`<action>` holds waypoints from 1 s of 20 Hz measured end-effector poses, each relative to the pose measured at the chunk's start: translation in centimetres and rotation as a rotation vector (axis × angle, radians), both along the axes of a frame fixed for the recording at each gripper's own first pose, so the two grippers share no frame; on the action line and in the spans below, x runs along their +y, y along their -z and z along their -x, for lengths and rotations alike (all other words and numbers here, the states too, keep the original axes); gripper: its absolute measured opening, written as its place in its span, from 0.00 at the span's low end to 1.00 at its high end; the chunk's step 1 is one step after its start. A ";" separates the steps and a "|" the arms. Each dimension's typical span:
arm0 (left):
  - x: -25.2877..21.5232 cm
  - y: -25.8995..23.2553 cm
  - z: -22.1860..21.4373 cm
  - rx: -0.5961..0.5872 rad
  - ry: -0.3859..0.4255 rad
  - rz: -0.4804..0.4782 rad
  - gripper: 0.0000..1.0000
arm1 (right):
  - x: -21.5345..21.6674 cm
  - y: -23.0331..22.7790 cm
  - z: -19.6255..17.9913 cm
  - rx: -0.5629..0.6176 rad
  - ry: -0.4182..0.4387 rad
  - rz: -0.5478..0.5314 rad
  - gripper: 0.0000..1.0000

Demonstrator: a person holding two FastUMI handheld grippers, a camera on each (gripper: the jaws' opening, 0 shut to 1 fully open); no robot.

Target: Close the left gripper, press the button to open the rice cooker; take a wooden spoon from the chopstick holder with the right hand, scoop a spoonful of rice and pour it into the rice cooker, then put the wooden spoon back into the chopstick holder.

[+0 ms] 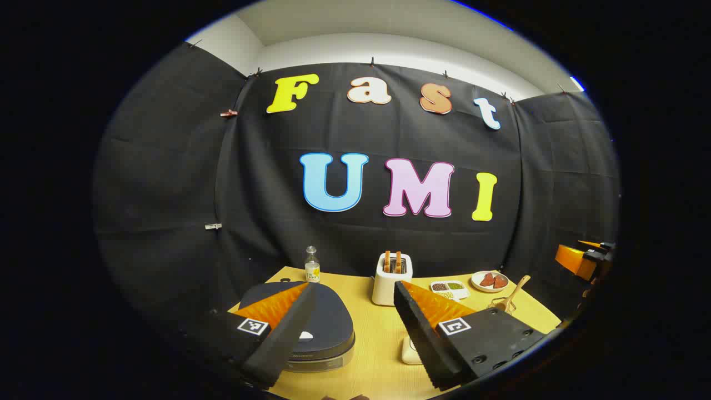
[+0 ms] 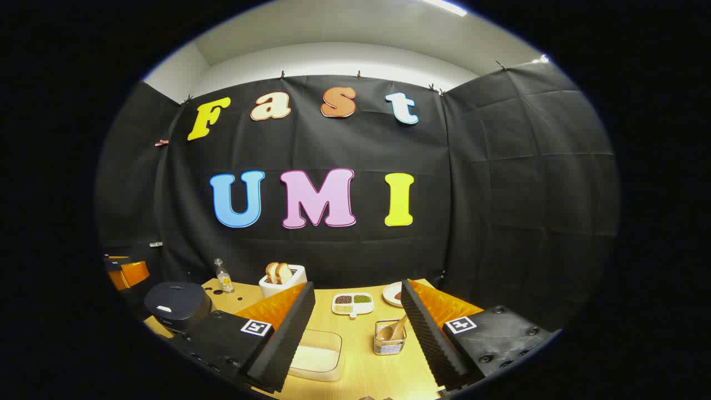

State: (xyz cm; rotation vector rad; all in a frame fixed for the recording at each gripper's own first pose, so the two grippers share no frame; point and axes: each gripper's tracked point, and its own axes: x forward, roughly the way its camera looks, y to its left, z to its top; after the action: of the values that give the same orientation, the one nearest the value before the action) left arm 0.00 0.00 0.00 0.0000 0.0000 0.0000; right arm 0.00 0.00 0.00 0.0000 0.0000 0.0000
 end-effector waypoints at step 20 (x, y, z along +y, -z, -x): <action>2.0 1.0 -0.6 0.038 -0.030 0.026 0.95 | 1.8 -0.3 -1.3 -0.002 -0.054 0.017 0.97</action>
State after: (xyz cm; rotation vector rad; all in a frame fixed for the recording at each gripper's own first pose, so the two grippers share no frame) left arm 0.57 2.01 -0.96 -0.0263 0.0381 0.0298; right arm 1.27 1.82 0.26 -0.0165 -0.0023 0.0536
